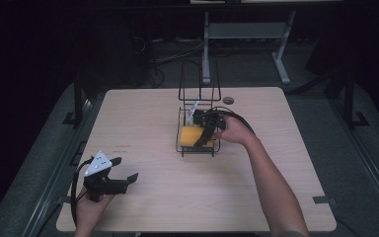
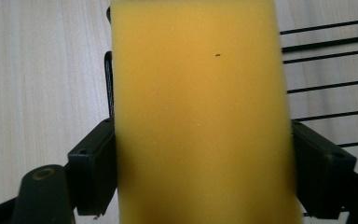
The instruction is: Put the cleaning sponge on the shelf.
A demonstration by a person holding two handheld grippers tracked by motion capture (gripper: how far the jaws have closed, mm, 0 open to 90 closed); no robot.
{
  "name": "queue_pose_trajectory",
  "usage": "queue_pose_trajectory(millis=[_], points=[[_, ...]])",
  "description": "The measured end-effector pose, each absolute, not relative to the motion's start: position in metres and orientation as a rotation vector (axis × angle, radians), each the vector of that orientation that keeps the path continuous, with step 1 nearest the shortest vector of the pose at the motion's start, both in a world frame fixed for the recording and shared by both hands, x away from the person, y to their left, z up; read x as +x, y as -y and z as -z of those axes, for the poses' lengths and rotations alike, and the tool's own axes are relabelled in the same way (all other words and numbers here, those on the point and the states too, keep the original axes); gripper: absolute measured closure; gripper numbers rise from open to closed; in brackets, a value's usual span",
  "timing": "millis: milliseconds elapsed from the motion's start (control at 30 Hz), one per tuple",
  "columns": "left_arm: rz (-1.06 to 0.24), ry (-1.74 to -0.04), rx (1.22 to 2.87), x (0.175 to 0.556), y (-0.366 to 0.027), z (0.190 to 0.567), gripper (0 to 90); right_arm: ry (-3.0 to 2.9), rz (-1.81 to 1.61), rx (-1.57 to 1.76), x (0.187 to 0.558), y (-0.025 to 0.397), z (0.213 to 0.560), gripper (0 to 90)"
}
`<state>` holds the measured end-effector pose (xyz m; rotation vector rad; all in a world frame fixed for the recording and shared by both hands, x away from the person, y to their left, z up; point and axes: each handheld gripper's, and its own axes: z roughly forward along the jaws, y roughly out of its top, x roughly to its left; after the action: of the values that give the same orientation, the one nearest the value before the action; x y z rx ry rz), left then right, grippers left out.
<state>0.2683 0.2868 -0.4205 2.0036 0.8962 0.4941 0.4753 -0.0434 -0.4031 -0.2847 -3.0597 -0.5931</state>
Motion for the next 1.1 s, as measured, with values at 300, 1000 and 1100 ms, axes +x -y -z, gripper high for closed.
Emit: queue_pose_trajectory(millis=[300,1000,1100], points=[[-0.493,-0.899,2.005,0.2689,-0.2871,0.4209,14.2,3.059,0.589,-0.288,0.4771,0.0441,0.4059,19.8],[-0.493,-0.902,1.999,0.2687,-0.2878,0.4212,14.2,3.072,0.588,-0.292,0.4776,0.0415,0.4089,18.3],[-0.492,-0.901,2.003,0.2686,-0.2876,0.4210,14.2,3.073,0.590,-0.292,0.4772,0.0413,0.4088,18.2]])
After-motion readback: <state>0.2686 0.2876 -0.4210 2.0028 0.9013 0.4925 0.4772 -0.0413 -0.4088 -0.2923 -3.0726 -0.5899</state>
